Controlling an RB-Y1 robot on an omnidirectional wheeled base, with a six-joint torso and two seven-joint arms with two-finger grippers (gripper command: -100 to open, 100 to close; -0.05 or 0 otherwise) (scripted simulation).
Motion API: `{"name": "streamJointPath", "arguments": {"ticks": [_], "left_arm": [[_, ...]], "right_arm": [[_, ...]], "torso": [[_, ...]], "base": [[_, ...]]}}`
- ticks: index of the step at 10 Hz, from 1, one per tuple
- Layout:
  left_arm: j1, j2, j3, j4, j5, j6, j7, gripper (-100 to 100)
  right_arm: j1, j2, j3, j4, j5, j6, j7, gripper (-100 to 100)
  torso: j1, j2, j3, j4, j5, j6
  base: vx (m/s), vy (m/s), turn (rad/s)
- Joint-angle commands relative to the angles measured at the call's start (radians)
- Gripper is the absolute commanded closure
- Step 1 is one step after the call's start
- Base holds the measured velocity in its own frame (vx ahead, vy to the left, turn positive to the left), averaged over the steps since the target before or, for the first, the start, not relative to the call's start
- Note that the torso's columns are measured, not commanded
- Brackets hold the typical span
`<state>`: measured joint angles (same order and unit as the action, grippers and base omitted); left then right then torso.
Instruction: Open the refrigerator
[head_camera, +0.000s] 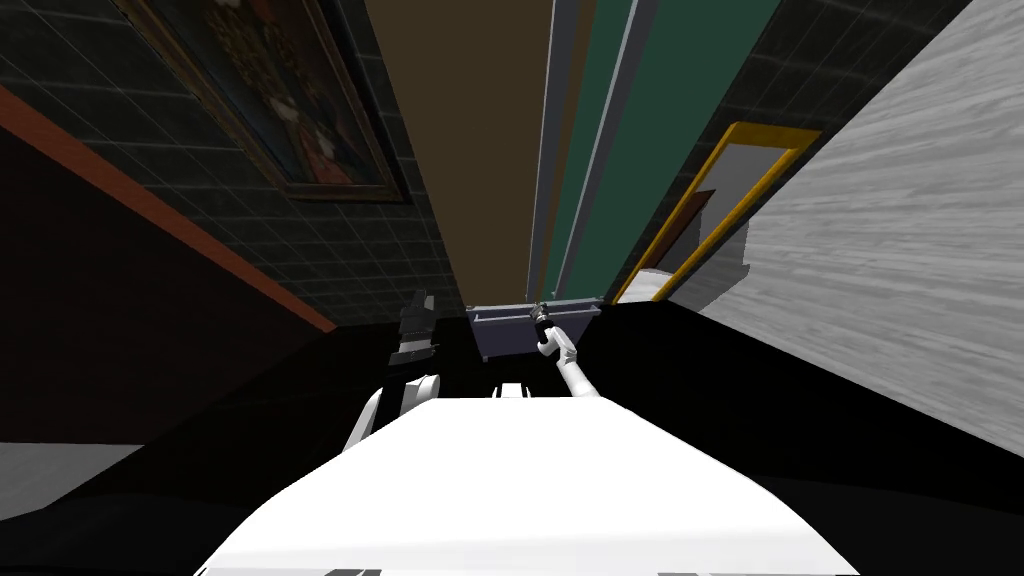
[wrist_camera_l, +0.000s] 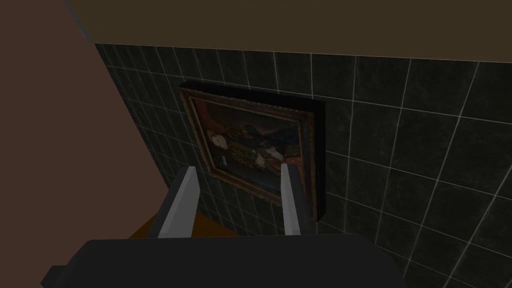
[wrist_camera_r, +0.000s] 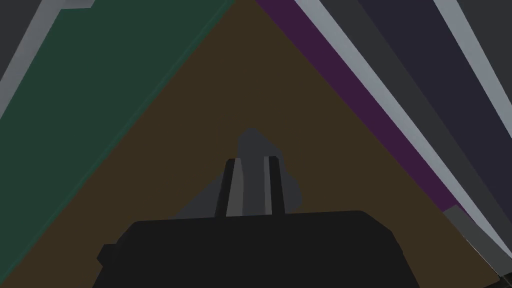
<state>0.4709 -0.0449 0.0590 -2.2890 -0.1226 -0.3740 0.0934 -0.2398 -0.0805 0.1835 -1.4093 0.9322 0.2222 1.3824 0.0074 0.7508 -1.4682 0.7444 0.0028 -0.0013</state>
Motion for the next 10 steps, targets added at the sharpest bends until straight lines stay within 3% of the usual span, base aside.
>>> {"name": "streamJointPath", "arguments": {"ticks": [1,6,7,8,10], "left_arm": [[0.000,0.000,0.000,0.000,0.000,0.000,0.000,0],[0.000,0.000,0.000,0.000,0.000,0.000,0.000,0],[0.000,0.000,0.000,0.000,0.000,0.000,0.000,0],[0.000,0.000,0.000,0.000,0.000,0.000,0.000,0],[0.000,0.001,0.001,0.000,0.000,0.000,0.000,0]], "right_arm": [[0.023,0.010,-0.035,-0.034,0.023,0.018,-0.004,100],[0.061,0.026,-0.105,-0.082,0.065,0.060,-0.012,100],[0.054,0.022,-0.092,-0.078,0.055,0.058,-0.008,100],[0.053,-0.011,-0.090,-0.077,0.054,0.058,-0.008,-100],[0.044,-0.039,-0.075,-0.068,0.048,0.049,-0.009,-100]], "torso": [[-0.002,-0.003,-0.001,-0.002,-0.001,-0.001],[-0.007,-0.013,-0.008,-0.007,-0.003,0.001],[-0.009,-0.012,-0.007,-0.006,-0.003,0.001],[-0.015,-0.016,-0.010,-0.007,-0.005,0.001],[-0.016,-0.019,-0.012,-0.008,-0.005,0.002]], "base": [[-0.136,0.314,-0.157],[-0.149,0.279,-0.175],[-0.082,0.115,-0.035],[-0.006,0.003,0.039],[0.048,-0.105,0.071]]}}
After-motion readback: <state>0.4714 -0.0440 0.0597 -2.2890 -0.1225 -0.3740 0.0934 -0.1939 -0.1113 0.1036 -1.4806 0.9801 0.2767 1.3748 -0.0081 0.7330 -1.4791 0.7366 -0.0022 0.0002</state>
